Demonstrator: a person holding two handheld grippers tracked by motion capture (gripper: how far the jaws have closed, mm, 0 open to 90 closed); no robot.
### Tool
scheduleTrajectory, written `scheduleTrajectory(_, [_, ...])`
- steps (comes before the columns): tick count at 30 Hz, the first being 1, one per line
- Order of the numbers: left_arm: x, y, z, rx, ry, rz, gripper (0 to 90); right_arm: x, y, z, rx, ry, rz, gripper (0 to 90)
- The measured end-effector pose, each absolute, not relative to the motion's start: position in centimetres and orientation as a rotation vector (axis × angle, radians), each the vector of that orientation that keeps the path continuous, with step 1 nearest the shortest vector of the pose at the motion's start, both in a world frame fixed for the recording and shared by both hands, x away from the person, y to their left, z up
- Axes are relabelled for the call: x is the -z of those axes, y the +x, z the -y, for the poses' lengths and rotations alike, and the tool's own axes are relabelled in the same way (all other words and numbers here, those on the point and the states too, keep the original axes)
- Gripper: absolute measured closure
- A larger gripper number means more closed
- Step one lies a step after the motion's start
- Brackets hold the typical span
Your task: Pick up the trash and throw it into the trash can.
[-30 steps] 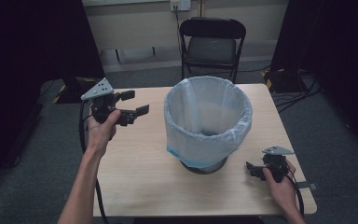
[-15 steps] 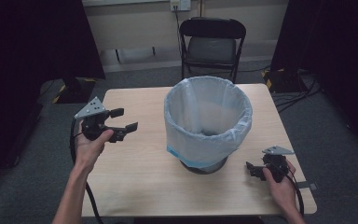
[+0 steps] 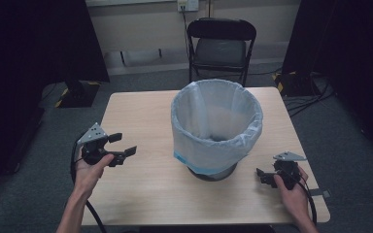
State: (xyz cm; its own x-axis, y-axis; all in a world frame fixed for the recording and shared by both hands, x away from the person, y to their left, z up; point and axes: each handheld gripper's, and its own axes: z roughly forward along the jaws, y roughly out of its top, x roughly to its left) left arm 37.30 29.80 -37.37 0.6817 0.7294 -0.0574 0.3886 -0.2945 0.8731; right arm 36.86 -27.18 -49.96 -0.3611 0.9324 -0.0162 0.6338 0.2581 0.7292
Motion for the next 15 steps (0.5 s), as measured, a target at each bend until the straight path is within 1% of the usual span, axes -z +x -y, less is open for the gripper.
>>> scheduleTrajectory(1, [38.3, 37.1, -30.2, -0.422, 1.910, -0.907, 19.9, 50.0, 36.9, 27.2, -0.890, 1.419, -2.087, 8.9])
scheduleTrajectory(2, [38.3, 37.1, -30.2, -0.422, 1.910, -0.907, 19.9, 50.0, 36.9, 27.2, -0.890, 1.419, -2.087, 8.9])
scheduleTrajectory(4, [39.7, 36.8, -30.8, -0.409, 1.912, -0.942, 19.9, 50.0, 36.9, 27.2, -0.890, 1.419, -2.087, 8.9])
scheduleTrajectory(9, [41.4, 36.3, -31.3, -0.406, 1.922, -0.985, 19.9, 50.0, 36.9, 27.2, -0.890, 1.419, -2.087, 8.9])
scheduleTrajectory(12, [42.5, 36.1, -31.5, -0.383, 1.926, -1.022, 20.1, 50.0, 36.9, 27.2, -0.890, 1.419, -2.087, 8.9])
scheduleTrajectory(13, [43.2, 35.9, -31.8, -0.384, 1.945, -1.036, 21.9, 50.0, 36.9, 27.2, -0.890, 1.419, -2.087, 8.9])
scheduleTrajectory(15, [43.7, 35.8, -31.9, -0.387, 1.951, -1.049, 21.9, 50.0, 36.9, 27.2, -0.890, 1.419, -2.087, 8.9])
